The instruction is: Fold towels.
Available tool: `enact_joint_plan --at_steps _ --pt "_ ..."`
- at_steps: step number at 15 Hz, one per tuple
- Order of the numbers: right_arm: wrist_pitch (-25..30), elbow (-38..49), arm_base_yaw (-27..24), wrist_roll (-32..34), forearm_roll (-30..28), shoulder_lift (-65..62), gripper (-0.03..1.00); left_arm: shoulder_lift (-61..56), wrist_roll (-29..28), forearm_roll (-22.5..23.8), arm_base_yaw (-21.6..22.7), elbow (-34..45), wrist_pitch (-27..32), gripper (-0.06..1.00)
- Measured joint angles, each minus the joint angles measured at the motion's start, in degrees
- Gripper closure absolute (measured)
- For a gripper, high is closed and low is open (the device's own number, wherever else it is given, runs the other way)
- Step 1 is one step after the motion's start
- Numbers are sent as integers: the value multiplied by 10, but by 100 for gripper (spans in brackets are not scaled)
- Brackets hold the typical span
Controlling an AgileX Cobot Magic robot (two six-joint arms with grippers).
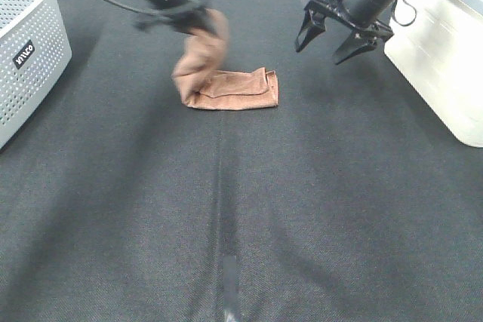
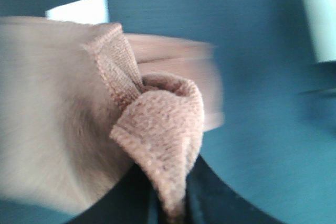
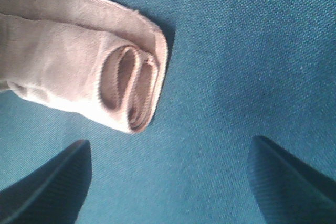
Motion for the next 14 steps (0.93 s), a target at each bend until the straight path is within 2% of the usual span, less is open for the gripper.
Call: enact_joint_plan --at_steps 2,3,4,5,8,9,10,11,14 --pt "11 0 0 0 -1 -1 20 22 -30 -11 -23 0 -45 87" --pt "11 0 0 0 -1 -1 20 22 -30 -11 -23 0 -45 87" --pt "17 0 0 0 0 -1 20 32 -56 -11 -29 0 -60 81" --pt "23 0 0 0 2 -1 20 39 -81 -11 -30 0 -71 68" --pt "27 0 0 1 20 -2 20 45 -107 -36 -29 0 -117 15" --pt "27 0 0 0 30 -2 20 45 -107 -64 -29 0 -135 6" --pt "27 0 0 -8 48 -2 20 45 -100 -83 -29 0 -149 2" --pt "28 0 0 -36 91 -2 20 39 -72 -87 -26 0 -156 1" --pt "29 0 2 -107 242 -2 20 -4 -38 -40 13 0 -156 1"
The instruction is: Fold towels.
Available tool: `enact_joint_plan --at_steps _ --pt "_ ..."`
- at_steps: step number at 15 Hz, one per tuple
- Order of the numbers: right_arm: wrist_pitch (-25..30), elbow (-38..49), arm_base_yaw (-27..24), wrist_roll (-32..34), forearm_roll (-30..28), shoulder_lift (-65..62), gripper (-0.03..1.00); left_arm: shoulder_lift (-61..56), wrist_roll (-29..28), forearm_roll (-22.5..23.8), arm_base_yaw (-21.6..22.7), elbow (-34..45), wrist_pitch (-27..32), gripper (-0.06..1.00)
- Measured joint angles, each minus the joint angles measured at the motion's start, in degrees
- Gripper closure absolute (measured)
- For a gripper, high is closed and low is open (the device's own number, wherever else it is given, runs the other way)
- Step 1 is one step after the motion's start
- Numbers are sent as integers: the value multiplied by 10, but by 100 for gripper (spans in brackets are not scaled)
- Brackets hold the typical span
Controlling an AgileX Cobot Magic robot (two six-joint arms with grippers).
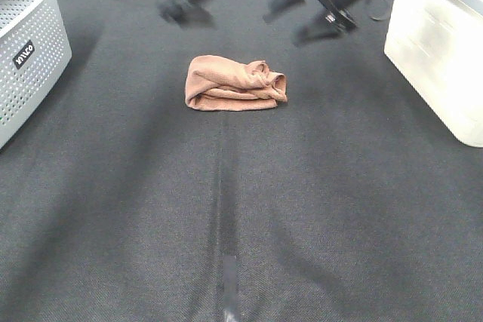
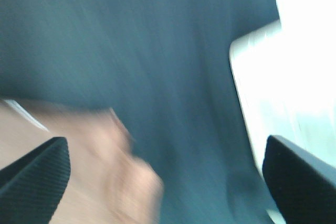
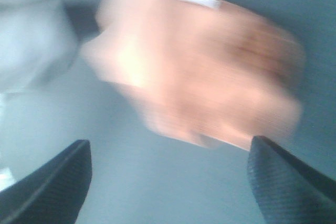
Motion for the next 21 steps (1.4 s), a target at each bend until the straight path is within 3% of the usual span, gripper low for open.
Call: enact_joint_plan --at_steps 3,8,11,16,21 --pt "0 0 31 -14 38 1 20 -31 2 37 58 -2 10 1" --pt "-75 0 111 -19 66 48 20 -37 3 50 104 -2 52 1" --pt "-96 0 105 -14 72 76 20 -37 3 51 104 -2 62 1" --pt "-103 0 39 20 40 103 20 -37 7 54 104 -2 78 1" --pt "-99 0 33 48 -60 103 20 -37 17 54 104 -2 98 1"
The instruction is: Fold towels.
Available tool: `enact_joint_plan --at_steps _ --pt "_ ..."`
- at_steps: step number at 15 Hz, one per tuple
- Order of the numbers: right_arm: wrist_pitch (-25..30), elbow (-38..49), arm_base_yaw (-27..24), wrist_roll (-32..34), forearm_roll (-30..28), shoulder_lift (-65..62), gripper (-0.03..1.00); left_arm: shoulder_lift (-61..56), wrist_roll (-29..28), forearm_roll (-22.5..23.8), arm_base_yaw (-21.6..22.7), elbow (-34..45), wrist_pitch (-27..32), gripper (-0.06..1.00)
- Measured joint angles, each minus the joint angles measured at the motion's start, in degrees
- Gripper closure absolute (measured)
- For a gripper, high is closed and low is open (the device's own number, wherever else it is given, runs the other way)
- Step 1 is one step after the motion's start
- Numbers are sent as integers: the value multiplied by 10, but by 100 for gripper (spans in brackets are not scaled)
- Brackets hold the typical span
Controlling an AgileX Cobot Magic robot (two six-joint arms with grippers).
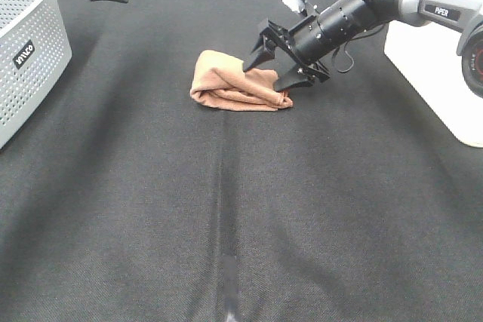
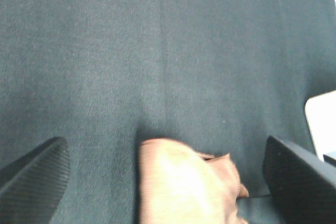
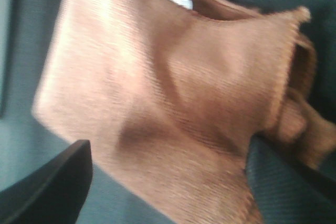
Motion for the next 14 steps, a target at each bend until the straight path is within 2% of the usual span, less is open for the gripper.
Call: enact_joint_plan --at_steps 3,4,7,11,14 --pt "25 0 -4 19 -64 -25 20 -9 42 6 0 0 64 1" --pt "44 0 -8 27 -95 -54 20 -21 58 17 0 0 105 1" --pt "93 0 -9 49 -139 -117 20 -57 61 50 0 0 183 0" --pt "97 5 -8 96 -218 -195 20 -122 72 131 -23 0 191 0" --pt "98 73 -8 104 -262 -286 20 -188 74 207 -58 0 191 0"
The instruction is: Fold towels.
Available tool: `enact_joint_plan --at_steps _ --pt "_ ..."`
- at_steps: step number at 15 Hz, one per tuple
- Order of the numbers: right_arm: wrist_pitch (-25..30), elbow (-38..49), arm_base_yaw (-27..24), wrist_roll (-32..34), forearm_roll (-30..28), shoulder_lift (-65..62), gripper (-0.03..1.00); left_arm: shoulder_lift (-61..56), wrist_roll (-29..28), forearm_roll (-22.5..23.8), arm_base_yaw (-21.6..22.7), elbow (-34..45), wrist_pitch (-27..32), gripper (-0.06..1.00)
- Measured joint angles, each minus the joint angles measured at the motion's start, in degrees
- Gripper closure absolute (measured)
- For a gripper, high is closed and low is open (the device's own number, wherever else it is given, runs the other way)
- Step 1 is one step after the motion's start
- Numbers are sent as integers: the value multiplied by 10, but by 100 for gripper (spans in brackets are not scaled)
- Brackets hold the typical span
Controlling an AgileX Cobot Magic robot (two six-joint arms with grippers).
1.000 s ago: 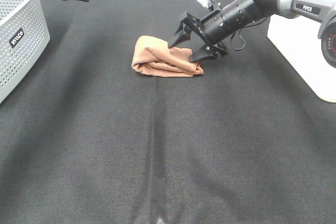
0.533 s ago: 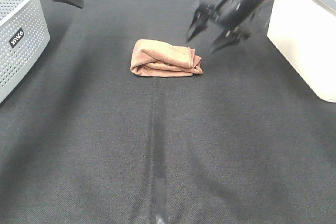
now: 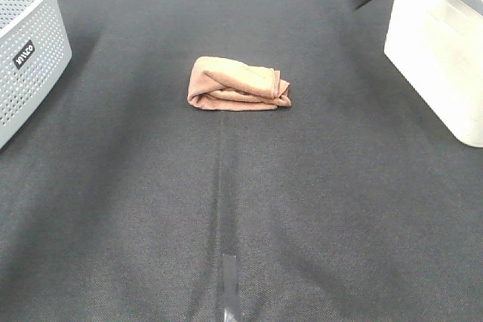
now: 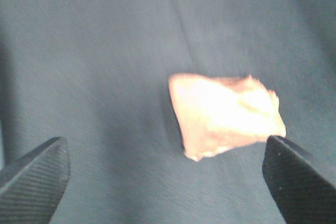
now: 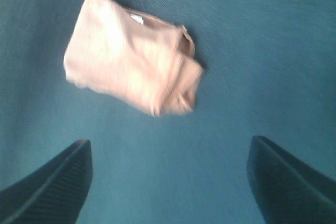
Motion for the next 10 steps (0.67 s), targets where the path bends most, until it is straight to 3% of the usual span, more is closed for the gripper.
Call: enact_joint_plan --at_steps 4,6,10 --pt "1 159 0 1 -60 -151 20 -66 1 26 -22 33 0 0" --pt "1 248 0 1 -84 -233 20 -118 2 34 -23 127 0 0" --pt "2 456 0 1 -103 -441 20 -308 2 41 -23 402 1 1"
